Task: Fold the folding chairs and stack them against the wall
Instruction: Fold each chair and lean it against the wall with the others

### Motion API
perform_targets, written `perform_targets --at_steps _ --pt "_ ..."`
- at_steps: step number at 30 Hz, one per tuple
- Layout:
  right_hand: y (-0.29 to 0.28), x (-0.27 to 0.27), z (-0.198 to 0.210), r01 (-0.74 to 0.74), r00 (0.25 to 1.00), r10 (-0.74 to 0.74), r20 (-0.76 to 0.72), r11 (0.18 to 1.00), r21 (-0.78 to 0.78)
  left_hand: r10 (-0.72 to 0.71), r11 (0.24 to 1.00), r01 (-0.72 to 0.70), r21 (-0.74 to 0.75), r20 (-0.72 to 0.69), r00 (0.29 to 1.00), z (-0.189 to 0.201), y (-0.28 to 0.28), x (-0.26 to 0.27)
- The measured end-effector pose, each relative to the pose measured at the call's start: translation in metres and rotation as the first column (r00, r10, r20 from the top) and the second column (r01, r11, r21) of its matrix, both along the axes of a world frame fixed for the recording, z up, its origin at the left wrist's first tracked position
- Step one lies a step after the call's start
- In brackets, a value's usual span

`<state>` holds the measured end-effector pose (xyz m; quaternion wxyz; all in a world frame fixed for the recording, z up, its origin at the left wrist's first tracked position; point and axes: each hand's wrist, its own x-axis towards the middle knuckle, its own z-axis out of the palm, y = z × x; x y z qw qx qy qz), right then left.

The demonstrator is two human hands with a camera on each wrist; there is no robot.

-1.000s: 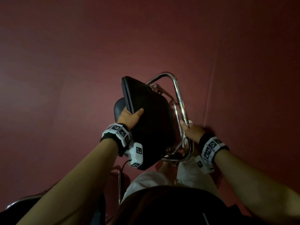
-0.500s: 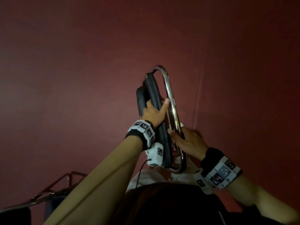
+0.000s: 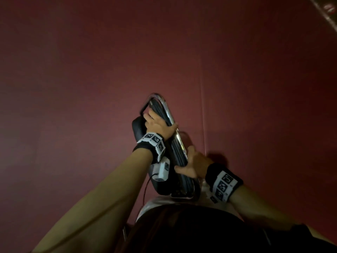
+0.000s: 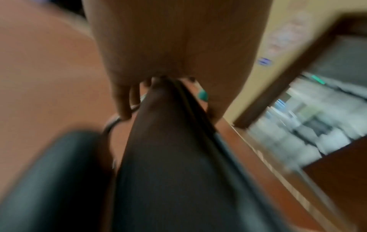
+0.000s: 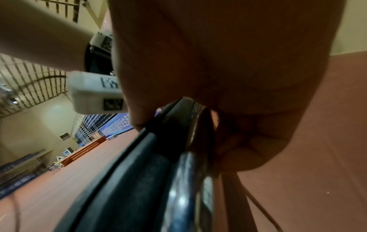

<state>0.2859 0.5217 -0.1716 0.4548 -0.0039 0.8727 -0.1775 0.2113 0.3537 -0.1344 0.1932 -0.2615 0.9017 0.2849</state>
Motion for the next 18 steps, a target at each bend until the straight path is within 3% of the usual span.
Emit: perform_targets --at_steps 2,5,9,13,16,18 --pt "0.013 -0.008 0.000 -0.049 0.998 0.050 0.030 0.998 -0.034 -0.241 0.962 0.227 -0.155 -0.085 0.967 0.009 0.004 -0.018" --pt "0.054 -0.030 0.015 -0.065 0.997 0.068 0.044 0.996 -0.059 -0.586 0.773 0.562 -0.294 0.008 0.810 0.007 0.020 -0.048" --pt "0.123 -0.057 0.026 -0.067 0.996 0.067 0.055 0.998 -0.015 -0.721 0.641 0.724 -0.256 0.121 0.682 0.000 0.077 -0.075" --pt "0.168 -0.069 0.030 -0.059 0.998 0.059 -0.009 0.998 -0.017 -0.842 0.381 0.832 -0.403 0.220 0.492 0.017 0.140 -0.117" --pt "0.199 -0.067 0.029 0.032 0.999 -0.032 0.016 0.999 -0.019 -0.906 0.242 0.912 -0.330 0.259 0.334 0.027 0.191 -0.141" --pt "0.223 -0.071 0.032 0.082 0.996 -0.082 0.039 0.997 -0.002 -0.922 0.110 0.954 -0.280 0.330 0.203 0.029 0.225 -0.156"
